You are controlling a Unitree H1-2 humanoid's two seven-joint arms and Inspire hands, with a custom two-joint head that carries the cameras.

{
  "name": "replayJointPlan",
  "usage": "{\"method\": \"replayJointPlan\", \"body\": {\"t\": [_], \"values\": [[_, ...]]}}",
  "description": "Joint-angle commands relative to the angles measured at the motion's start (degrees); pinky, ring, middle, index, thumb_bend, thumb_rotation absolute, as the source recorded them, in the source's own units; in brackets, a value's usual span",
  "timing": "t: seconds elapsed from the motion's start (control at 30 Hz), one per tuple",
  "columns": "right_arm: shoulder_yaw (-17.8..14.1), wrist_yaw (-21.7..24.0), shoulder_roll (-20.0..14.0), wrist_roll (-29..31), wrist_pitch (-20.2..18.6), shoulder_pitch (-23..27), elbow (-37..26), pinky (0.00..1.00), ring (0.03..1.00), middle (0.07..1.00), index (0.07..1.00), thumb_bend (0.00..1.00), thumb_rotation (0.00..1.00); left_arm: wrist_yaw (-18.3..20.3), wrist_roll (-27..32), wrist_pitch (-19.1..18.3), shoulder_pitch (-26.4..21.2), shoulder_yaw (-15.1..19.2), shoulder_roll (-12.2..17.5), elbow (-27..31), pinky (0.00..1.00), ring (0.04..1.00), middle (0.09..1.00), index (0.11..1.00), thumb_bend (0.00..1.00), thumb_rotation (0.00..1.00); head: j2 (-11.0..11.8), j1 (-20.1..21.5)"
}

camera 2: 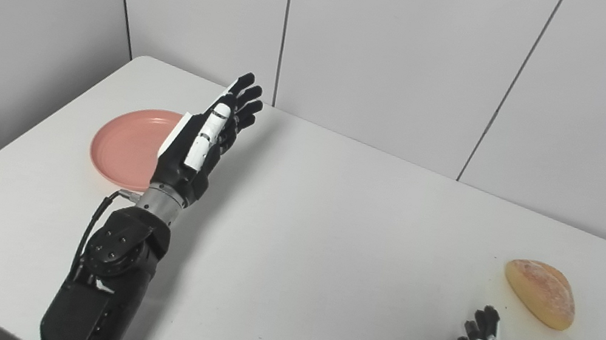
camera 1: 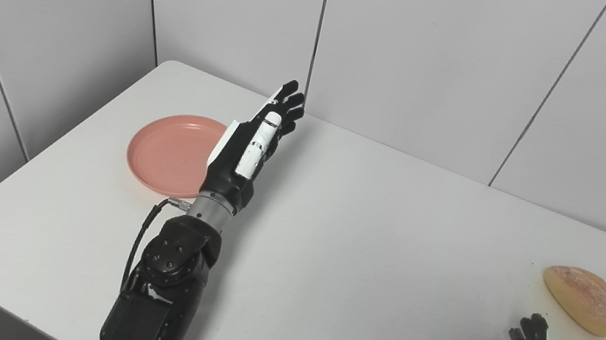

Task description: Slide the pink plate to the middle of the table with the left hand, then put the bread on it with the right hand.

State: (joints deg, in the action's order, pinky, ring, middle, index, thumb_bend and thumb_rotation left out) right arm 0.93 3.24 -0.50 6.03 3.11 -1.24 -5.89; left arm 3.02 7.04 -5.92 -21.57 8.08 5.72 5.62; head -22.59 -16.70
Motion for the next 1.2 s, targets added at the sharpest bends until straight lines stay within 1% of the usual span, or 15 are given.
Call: {"method": "replayJointPlan", "body": {"t": [0.0, 0.13, 0.23, 0.4, 0.5, 0.63, 0.8, 0.97, 1.17], "values": [[-0.3, 0.4, -0.2, 0.3, 0.6, 0.6, -0.4, 1.00, 1.000, 1.000, 1.000, 0.17, 1.00, -0.5, 1.0, 0.1, -3.5, 0.8, 1.1, 1.4, 0.97, 0.944, 0.954, 0.925, 0.42, 1.00, 0.0, -0.1], [-0.4, 0.9, -0.5, 1.1, 0.8, 0.7, -0.1, 1.00, 1.000, 1.000, 1.000, 0.17, 1.00, -0.8, 2.4, -0.2, -5.2, 2.1, 2.3, 1.1, 0.96, 0.943, 0.951, 0.929, 0.41, 1.00, 0.1, -0.5], [-0.4, 0.7, -0.3, 1.1, 0.2, 0.5, -0.6, 1.00, 1.000, 1.000, 1.000, 0.16, 1.00, -2.3, 2.9, -1.6, -6.9, 3.8, 3.1, 0.9, 0.92, 0.924, 0.939, 0.921, 0.40, 1.00, 0.2, -0.5], [-0.4, 0.6, -0.3, 0.9, -0.4, 0.4, -1.2, 1.00, 1.000, 1.000, 1.000, 0.16, 1.00, -3.4, 3.5, -2.8, -8.5, 5.6, 5.1, -0.5, 0.93, 0.924, 0.928, 0.908, 0.42, 1.00, 0.2, -0.6], [-0.4, 0.6, -0.3, 0.9, -0.4, 0.4, -1.2, 1.00, 1.000, 1.000, 1.000, 0.15, 1.00, -3.2, 4.3, -2.5, -9.3, 6.8, 6.2, -1.7, 0.93, 0.925, 0.928, 0.908, 0.42, 1.00, 0.2, -0.6], [-0.4, 0.5, -0.4, 0.7, -0.4, 0.4, -1.3, 1.00, 1.000, 1.000, 1.000, 0.15, 1.00, -3.0, 4.9, -1.7, -9.8, 8.5, 8.9, -4.0, 0.93, 0.929, 0.934, 0.918, 0.43, 1.00, 0.3, -0.7], [-0.5, 0.8, -0.6, 0.9, -0.1, 0.5, -1.0, 1.00, 1.000, 1.000, 1.000, 0.15, 1.00, -2.7, 7.1, -0.5, -10.4, 11.4, 11.4, -7.4, 0.93, 0.928, 0.931, 0.913, 0.42, 1.00, 0.3, -1.0], [-0.6, 0.9, -0.6, 1.1, -0.1, 0.7, -0.9, 1.00, 1.000, 1.000, 1.000, 0.14, 1.00, -2.0, 9.1, 0.3, -10.8, 13.1, 13.7, -10.0, 0.94, 0.929, 0.933, 0.913, 0.42, 1.00, 0.4, -1.2], [-0.9, 0.8, -0.6, 1.7, -1.0, 0.7, -1.2, 1.00, 1.000, 1.000, 1.000, 0.16, 1.00, -2.0, 11.0, 0.1, -10.9, 14.4, 15.9, -12.4, 0.94, 0.920, 0.919, 0.908, 0.43, 1.00, 0.8, -1.4]]}}
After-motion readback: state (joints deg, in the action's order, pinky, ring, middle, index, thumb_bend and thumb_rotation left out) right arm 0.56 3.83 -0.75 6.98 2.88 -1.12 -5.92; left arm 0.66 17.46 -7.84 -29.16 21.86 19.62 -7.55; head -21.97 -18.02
